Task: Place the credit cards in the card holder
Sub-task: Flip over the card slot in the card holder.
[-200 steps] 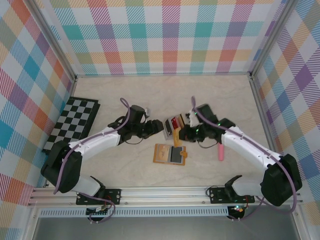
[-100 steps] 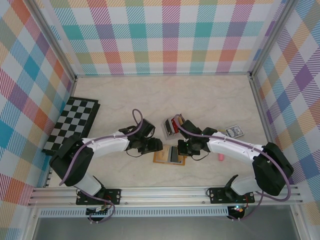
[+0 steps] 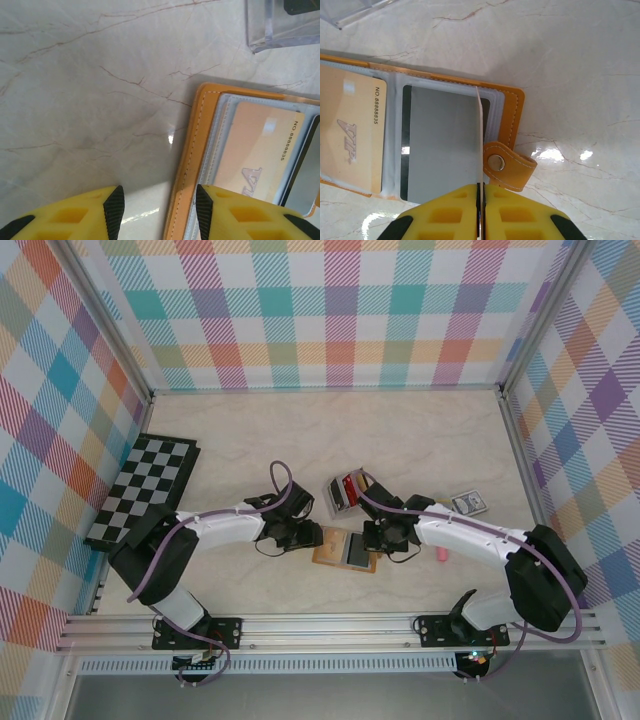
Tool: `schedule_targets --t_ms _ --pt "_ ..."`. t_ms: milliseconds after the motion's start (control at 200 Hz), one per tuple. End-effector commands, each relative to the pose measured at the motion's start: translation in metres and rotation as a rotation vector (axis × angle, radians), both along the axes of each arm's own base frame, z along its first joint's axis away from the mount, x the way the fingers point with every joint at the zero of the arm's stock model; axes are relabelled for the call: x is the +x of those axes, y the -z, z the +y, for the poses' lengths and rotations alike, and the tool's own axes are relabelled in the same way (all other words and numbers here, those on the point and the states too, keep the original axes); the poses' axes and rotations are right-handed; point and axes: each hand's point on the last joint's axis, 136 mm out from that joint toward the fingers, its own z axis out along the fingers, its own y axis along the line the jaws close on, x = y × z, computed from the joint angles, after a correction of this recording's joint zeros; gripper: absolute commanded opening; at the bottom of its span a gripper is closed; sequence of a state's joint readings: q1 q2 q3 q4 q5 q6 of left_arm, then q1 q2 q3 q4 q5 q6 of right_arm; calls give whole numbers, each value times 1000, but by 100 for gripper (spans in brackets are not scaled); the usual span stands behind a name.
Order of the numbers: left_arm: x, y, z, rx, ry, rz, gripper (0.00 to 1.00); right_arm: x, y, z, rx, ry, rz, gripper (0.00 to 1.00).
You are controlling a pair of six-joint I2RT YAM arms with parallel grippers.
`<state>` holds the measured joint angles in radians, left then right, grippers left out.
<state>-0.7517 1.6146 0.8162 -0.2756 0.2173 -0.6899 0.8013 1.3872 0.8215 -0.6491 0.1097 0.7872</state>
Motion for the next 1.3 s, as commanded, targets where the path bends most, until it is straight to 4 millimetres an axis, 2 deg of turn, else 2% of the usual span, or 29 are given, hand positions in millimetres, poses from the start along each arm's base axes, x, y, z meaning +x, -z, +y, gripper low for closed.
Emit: schedule_targets --t_ms 0,190,365,585,765,1070,1295 --pt "-5 12 -8 -1 38 6 45 -5 1 -13 -36 43 5 10" --pt "0 -5 -19 -55 55 -50 51 -9 -1 -19 -43 69 6 11" --pt "-1 -3 -25 -50 86 -38 51 -8 5 -10 39 84 20 11" --pt "-7 5 -34 -35 122 -16 46 -6 9 -4 83 108 20 11" --pt "-10 10 -39 -20 147 -3 40 1 -5 1 116 97 -18 12" --pt "-11 11 -43 -13 158 -3 36 6 -17 12 155 61 -37 12" --pt "-11 11 -44 -12 157 -2 35 2 3 -4 54 108 8 11"
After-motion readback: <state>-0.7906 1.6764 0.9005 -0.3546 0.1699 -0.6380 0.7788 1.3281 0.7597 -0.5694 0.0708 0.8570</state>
